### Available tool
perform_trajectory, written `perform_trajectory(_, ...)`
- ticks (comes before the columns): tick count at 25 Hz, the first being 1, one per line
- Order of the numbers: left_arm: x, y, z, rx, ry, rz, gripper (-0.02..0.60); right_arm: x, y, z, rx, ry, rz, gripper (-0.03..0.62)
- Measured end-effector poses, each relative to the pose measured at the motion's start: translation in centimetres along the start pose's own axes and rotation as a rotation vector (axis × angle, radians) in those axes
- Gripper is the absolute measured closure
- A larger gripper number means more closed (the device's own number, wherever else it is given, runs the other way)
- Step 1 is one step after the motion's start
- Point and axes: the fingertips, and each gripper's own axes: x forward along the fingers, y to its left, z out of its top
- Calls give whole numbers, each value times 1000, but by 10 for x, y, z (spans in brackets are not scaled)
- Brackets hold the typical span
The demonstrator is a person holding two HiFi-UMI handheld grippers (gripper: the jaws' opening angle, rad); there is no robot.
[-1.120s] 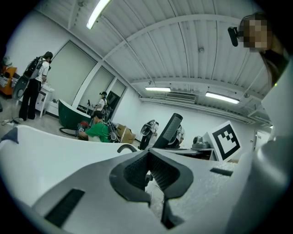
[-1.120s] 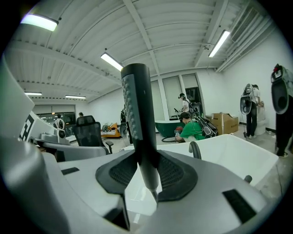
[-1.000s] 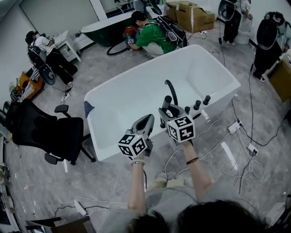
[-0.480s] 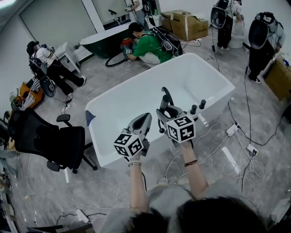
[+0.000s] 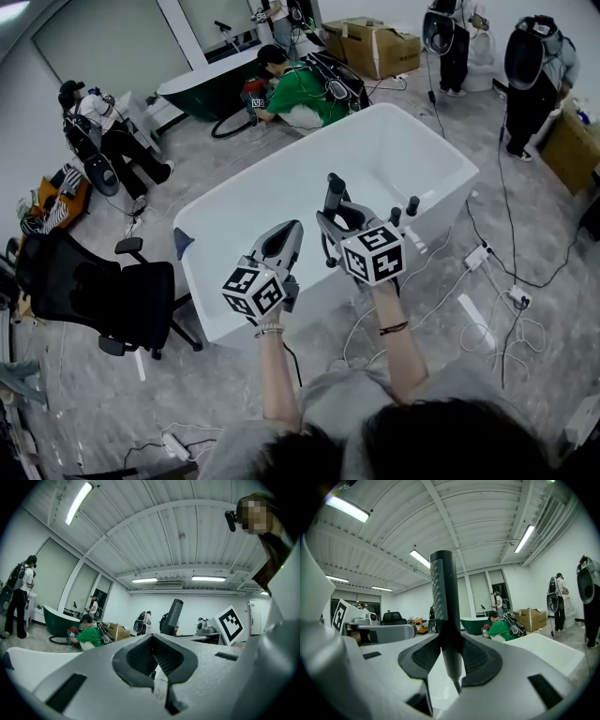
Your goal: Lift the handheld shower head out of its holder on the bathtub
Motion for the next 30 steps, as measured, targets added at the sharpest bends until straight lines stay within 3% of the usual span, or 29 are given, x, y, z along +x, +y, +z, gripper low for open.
perform_trajectory(18, 0, -18, 41, 96, -74, -62, 577, -26, 5, 53, -61, -124, 20, 462)
perform_trajectory(30, 12, -22, 44, 111, -99, -98, 577, -28, 0, 57, -61, -137, 17, 462)
